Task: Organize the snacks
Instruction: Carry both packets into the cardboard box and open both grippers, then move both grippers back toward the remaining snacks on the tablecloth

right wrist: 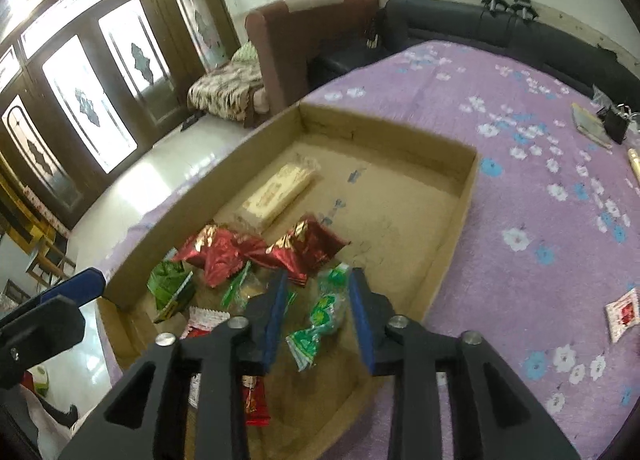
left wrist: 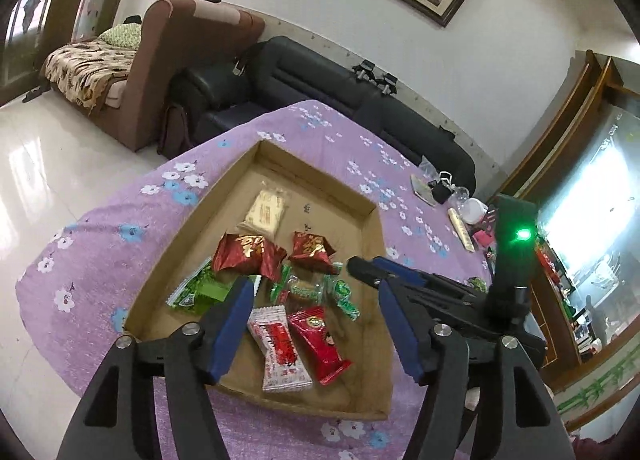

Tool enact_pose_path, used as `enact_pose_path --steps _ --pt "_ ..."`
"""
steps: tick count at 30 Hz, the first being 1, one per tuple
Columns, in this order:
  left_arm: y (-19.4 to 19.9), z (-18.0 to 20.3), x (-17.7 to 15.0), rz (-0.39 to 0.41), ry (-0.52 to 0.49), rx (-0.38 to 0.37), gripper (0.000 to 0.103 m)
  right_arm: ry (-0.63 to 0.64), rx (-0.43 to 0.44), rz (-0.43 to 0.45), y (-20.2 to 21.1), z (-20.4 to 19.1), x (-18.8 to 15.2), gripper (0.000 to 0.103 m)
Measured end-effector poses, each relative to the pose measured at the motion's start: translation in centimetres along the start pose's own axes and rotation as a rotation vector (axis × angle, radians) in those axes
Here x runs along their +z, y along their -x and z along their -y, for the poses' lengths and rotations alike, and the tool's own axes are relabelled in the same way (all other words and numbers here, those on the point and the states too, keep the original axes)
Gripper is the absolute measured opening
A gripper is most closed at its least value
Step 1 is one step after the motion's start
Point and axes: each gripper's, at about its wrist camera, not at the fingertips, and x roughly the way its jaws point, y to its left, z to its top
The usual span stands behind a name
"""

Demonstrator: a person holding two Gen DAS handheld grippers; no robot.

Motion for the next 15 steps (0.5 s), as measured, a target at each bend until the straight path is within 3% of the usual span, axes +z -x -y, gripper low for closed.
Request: enact_pose_path --steps 10,15 --pt "0.2 1.1 -0.5 -0.006 -0.022 -0.036 0.070 -0.128 -0.036 0.129 6.0 3.6 -1.8 0.044" --pt "0.3 1.0 -0.6 -0.008 -0.007 -0.053 0.070 -0.176 -0.066 0.135 7.5 4.6 -4.2 0.048"
